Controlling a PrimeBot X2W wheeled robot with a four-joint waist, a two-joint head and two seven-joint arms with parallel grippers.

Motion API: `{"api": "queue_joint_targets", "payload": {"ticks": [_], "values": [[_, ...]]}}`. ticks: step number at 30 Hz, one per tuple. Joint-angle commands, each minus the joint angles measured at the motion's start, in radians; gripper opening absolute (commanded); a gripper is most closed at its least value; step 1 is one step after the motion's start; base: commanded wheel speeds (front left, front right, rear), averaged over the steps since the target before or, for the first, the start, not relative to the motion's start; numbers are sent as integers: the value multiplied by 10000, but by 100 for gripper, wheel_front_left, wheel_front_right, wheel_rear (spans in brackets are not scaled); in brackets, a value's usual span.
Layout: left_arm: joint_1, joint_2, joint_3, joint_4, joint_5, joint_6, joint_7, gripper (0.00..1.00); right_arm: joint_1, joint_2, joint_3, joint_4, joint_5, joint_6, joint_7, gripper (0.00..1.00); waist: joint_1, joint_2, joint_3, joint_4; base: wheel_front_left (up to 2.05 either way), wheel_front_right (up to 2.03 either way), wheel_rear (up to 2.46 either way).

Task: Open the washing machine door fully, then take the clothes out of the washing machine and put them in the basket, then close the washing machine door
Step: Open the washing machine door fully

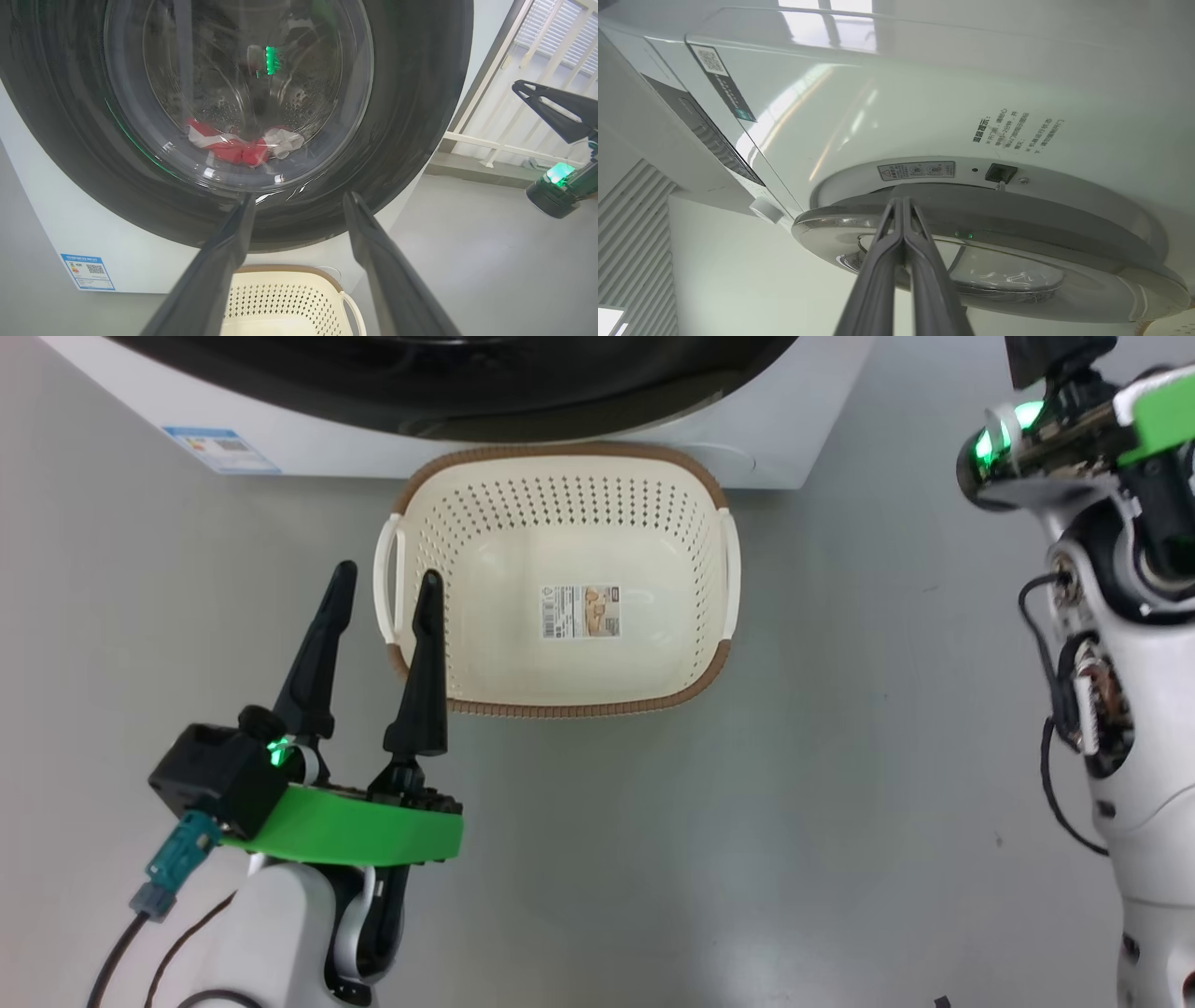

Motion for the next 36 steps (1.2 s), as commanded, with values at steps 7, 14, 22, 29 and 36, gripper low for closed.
{"api": "queue_joint_targets", "payload": {"ticks": [7, 14, 22, 29, 36], "values": [[-277, 187, 332, -387, 91, -116, -78, 100, -1445, -258, 337, 906, 728, 6, 1175, 0, 0, -1, 631, 228, 0, 0, 0], [-428, 187, 275, -337, 202, -163, -78, 100, -2619, -485, 726, 1842, 1045, 6, 1959, 0, 0, -1, 1017, 375, 0, 0, 0], [-549, 187, 161, -312, 128, -182, -78, 100, -3620, -601, 1039, 2763, 1165, 6, 2453, 0, 0, -1, 1255, 533, 0, 0, 0], [-631, 187, 178, -210, 93, -205, -78, 100, -4237, -704, 1671, 3466, 818, 6, 3051, 0, 0, -1, 1337, 554, 0, 0, 0], [-638, 187, 261, -128, 150, -221, -78, 100, -4343, -637, 1909, 3326, 772, 6, 3559, 0, 0, -1, 1295, 469, 0, 0, 0]]}}
